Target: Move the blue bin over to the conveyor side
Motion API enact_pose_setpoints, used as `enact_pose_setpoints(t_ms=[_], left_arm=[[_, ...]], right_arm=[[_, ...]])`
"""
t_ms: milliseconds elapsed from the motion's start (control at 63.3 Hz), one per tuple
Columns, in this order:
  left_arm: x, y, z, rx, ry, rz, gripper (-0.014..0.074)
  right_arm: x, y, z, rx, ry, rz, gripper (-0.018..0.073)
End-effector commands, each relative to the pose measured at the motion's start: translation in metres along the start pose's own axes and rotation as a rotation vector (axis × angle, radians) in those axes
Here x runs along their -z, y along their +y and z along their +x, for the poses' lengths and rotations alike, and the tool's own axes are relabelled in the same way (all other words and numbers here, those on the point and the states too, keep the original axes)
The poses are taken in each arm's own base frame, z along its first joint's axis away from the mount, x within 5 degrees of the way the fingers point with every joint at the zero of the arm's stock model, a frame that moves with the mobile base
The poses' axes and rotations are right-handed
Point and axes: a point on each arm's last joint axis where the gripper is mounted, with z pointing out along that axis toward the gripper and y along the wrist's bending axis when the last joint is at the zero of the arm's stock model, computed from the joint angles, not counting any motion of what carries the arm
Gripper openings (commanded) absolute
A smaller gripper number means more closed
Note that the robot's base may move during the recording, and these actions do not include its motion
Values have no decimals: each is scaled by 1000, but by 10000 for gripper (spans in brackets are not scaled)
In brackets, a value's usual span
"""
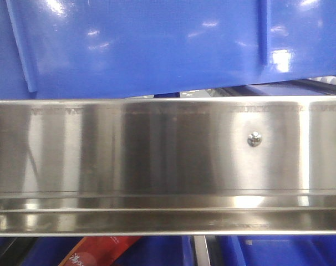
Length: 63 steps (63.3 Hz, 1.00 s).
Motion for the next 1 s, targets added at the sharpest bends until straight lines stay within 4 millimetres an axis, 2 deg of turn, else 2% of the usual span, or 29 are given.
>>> enact_pose_setpoints(t_ms=[0, 269, 379, 474, 664, 885, 980], left_arm=[[2, 0, -3, 16, -23, 6, 4], [2, 0, -3, 16, -23, 6, 4], [2, 0, -3, 16, -23, 6, 4], [2, 0, -3, 16, -23, 6, 4], [2, 0, -3, 16, -23, 6, 4], [2, 0, -3, 16, -21, 6, 4], [-6, 0, -3, 16, -9, 5, 4]], right_arm=[[5, -2, -1, 5, -24, 18, 328], [5, -2, -1, 6, -24, 20, 328], [5, -2, -1, 6, -24, 20, 284], [5, -2, -1, 6, -24, 20, 192], [5, -3, -1, 8, -24, 25, -101], [5, -3, -1, 8, -24, 27, -78], [5, -3, -1, 8, -24, 27, -78]])
